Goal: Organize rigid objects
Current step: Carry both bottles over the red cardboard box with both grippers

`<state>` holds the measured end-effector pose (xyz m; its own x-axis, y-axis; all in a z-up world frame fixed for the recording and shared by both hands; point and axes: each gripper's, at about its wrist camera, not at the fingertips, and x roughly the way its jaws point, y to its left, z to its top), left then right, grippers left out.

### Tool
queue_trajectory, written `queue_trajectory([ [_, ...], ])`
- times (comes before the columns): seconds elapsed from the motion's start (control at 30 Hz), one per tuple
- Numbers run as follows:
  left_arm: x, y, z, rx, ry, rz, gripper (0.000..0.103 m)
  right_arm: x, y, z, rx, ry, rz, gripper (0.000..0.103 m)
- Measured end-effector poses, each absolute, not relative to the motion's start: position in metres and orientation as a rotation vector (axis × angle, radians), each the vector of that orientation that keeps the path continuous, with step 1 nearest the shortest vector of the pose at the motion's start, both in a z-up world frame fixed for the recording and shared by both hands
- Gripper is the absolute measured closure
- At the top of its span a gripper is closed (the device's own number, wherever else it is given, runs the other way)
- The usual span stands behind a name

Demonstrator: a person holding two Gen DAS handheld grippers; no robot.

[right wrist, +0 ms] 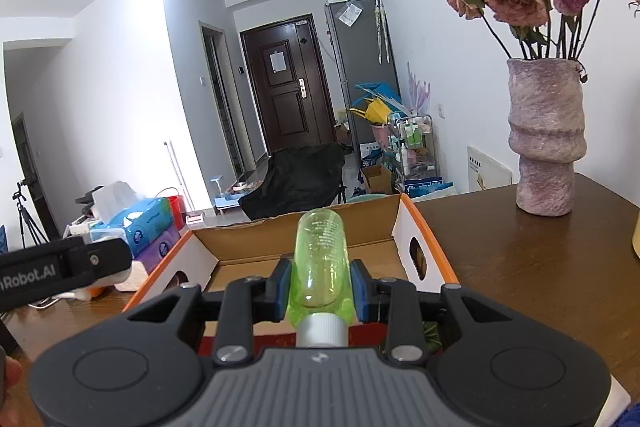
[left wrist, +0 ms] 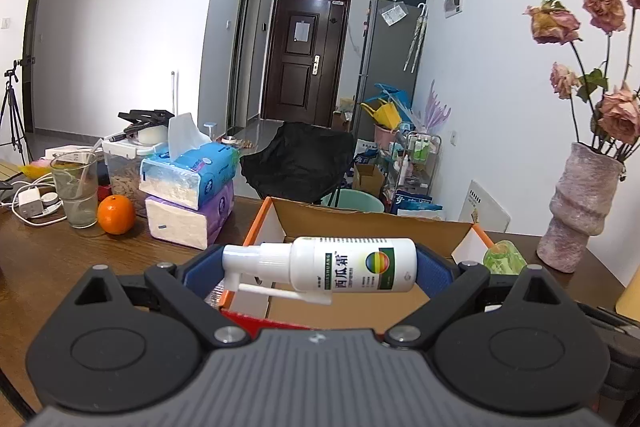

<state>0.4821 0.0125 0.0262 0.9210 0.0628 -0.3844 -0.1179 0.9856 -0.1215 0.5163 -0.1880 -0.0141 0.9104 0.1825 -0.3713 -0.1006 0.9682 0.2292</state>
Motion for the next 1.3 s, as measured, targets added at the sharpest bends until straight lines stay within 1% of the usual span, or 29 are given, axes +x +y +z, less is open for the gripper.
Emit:
queue_trajectory([
  [0.93, 0.584, 0.015, 0.007, -0.129, 0.470, 0.138, 0.005, 0.601, -0.177, -0.026, 0.171, 0.453, 0.145, 0.073],
  [1.3, 0.609, 0.015, -0.007, -0.094, 0.517, 0.158, 0.005, 0.623, -0.172, -0.039, 0.166, 0.485, 0.144, 0.073],
])
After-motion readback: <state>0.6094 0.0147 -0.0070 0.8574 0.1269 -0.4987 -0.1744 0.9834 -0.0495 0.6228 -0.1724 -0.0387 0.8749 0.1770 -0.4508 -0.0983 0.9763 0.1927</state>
